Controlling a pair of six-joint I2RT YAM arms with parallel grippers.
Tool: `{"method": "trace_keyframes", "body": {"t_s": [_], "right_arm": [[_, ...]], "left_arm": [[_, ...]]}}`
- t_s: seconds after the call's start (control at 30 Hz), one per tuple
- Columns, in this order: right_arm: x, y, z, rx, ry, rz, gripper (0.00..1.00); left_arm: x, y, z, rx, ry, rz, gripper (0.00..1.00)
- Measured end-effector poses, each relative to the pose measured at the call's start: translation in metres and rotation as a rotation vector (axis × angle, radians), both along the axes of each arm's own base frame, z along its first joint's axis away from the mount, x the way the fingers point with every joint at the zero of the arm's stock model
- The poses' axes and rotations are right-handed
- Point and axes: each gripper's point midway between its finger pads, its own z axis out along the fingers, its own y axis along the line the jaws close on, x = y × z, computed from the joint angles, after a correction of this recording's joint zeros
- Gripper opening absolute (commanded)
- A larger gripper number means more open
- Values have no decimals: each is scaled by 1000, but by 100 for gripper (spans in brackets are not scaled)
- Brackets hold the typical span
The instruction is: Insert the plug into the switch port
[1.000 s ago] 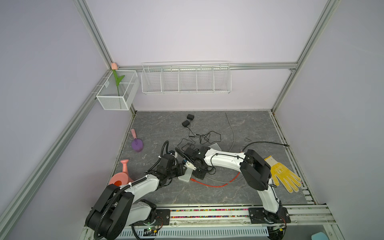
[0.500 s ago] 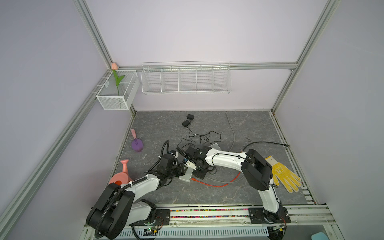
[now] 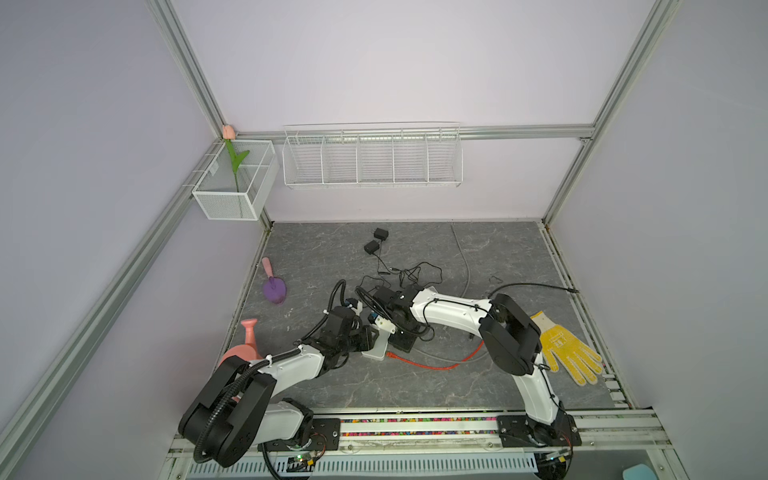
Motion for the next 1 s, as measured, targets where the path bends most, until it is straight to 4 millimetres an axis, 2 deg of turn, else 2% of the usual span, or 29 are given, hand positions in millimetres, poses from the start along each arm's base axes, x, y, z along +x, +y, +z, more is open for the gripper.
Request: {"method": "trace_keyframes", "body": {"t_s": [0.53,1.0], "right_arm": [[13,-11,0,-51,70,74,7],[14,-11,0,-76,100,76,7]], "left_arm": [[3,-17,0,26,-31,-50,41],[3,-19,0,45,-50,-46,40]]}}
